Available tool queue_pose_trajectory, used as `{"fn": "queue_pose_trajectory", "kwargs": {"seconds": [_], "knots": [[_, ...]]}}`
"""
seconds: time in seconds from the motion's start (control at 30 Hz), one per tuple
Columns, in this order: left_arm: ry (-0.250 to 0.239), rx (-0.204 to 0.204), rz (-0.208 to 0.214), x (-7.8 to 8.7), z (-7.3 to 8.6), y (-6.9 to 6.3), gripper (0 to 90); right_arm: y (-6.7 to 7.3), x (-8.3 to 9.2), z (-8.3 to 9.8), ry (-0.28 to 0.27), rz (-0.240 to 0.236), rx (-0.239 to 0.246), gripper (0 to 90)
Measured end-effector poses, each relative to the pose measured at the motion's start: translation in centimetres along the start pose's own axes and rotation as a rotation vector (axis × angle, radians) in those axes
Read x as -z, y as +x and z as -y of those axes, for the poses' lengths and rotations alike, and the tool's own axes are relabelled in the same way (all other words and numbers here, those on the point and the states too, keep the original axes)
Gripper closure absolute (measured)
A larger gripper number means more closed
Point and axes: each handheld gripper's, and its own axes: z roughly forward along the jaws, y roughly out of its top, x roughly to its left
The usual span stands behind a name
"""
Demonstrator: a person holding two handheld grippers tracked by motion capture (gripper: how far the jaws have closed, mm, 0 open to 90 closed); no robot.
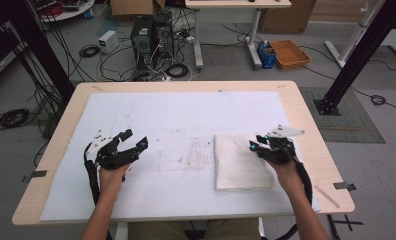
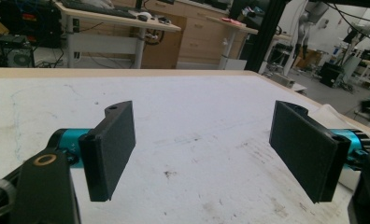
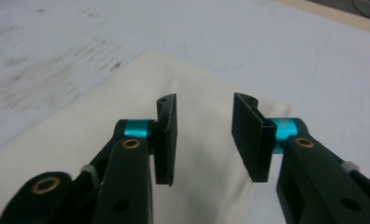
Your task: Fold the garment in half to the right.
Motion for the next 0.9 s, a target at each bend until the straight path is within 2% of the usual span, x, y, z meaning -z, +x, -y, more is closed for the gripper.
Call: {"fn": "queue_pose_trajectory", "kwargs": {"seconds": [0.03,0.13,0.17,0.23,0.33,0.37,0.43,0.57,0.6,0.67,0.7,0.8,0.83,0.87,0.9], "knots": [[0.0,-0.001,0.003,0.0,0.0,0.0,22.6,-0.2,-1.0,-0.3,0.024,0.026,0.013,67.8],[-0.005,0.005,0.007,0.0,0.0,0.0,22.6,-1.2,-4.0,-0.2,0.114,0.051,-0.038,71.0],[-0.005,0.0,0.007,0.0,0.0,0.0,22.6,-1.5,-4.5,0.1,0.131,0.06,-0.041,71.5],[0.002,0.001,0.007,0.0,0.1,0.1,22.6,-2.0,-4.8,0.4,0.14,0.05,-0.064,71.5],[0.004,0.001,0.006,0.1,0.1,0.0,22.6,-2.5,-4.8,0.6,0.155,0.061,-0.078,70.3],[0.006,-0.002,0.004,0.1,0.1,0.1,22.6,-2.7,-4.7,0.6,0.161,0.061,-0.101,67.3],[0.003,0.003,0.004,0.1,0.2,0.1,22.6,-2.6,-4.1,0.5,0.152,0.079,-0.109,57.6],[0.009,0.003,0.008,0.0,0.2,0.1,22.6,-1.7,-1.5,0.7,0.06,-0.009,-0.129,50.5],[0.009,0.002,0.008,-0.1,0.2,0.0,22.6,-1.2,-1.0,0.9,0.056,-0.031,-0.124,49.4],[0.009,0.0,0.014,-0.1,0.3,-0.1,22.6,-0.1,-0.2,1.6,0.05,-0.066,-0.091,44.4],[0.008,0.0,0.014,-0.1,0.3,-0.1,22.6,0.4,0.1,2.0,0.065,-0.079,-0.06,40.2],[0.009,0.002,0.009,-0.1,0.3,0.0,22.6,2.2,0.2,3.2,0.118,-0.109,0.063,22.9],[0.01,0.006,0.01,-0.1,0.3,0.0,22.6,2.8,0.0,3.4,0.126,-0.104,0.127,21.6],[0.009,0.005,0.011,-0.1,0.3,0.0,22.6,3.4,-0.2,3.6,0.144,-0.094,0.171,21.5],[0.008,0.005,0.011,-0.1,0.3,0.0,22.6,3.7,-0.3,3.7,0.146,-0.082,0.194,21.3]]}}
